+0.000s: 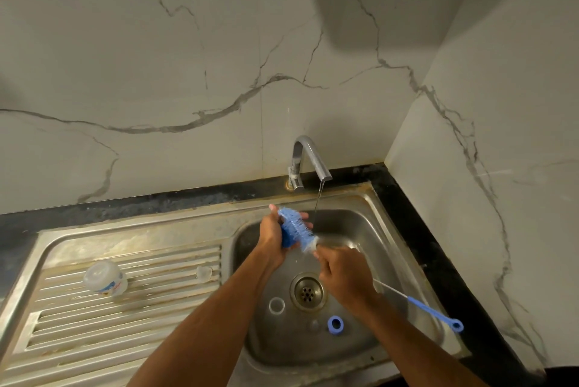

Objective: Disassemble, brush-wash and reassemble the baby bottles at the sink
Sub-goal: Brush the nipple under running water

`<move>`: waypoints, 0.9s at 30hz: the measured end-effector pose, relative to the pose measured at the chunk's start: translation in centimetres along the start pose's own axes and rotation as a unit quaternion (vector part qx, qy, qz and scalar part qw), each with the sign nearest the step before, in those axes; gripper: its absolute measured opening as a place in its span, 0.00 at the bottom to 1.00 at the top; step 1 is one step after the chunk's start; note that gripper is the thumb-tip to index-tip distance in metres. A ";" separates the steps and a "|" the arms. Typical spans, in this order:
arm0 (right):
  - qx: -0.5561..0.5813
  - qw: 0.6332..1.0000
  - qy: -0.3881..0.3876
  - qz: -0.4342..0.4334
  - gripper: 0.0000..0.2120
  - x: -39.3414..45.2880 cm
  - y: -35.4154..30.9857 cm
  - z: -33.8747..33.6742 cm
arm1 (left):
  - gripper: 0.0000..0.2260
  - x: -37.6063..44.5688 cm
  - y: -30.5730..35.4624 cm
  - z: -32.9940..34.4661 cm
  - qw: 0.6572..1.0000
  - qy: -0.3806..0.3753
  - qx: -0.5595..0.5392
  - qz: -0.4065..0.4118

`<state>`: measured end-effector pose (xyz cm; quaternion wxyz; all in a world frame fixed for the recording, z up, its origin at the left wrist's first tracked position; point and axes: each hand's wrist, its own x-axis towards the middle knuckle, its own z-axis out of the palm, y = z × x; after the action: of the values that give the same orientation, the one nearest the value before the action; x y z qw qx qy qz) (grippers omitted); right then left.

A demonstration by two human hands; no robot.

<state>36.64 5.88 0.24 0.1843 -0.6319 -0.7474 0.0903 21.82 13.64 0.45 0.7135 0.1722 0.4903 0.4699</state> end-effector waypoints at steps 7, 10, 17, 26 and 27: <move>-0.023 0.999 -0.017 0.030 0.03 0.2 1.2 0.4 | 0.24 0.8 -0.5 0.1 0.998 0.007 0.051 0.025; 0.000 0.999 -0.009 0.048 0.07 0.5 1.3 0.2 | 0.19 0.4 0.0 -0.8 0.997 -0.077 0.005 -0.026; 0.116 0.981 0.040 0.147 0.14 0.8 2.4 -0.4 | 0.19 1.7 0.7 -2.0 0.992 -0.098 0.080 -0.016; -0.011 0.995 0.002 0.096 0.11 0.8 1.1 -0.7 | 0.19 1.7 -0.6 -1.7 0.933 -0.073 0.334 0.116; -0.023 0.997 -0.004 0.078 0.09 0.8 1.0 -0.7 | 0.19 1.9 -0.8 -1.8 0.922 -0.063 0.359 0.128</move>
<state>37.75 6.73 0.65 0.1590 -0.6920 -0.6984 0.0902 20.83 14.43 -1.96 0.5671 0.5074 0.5539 0.3379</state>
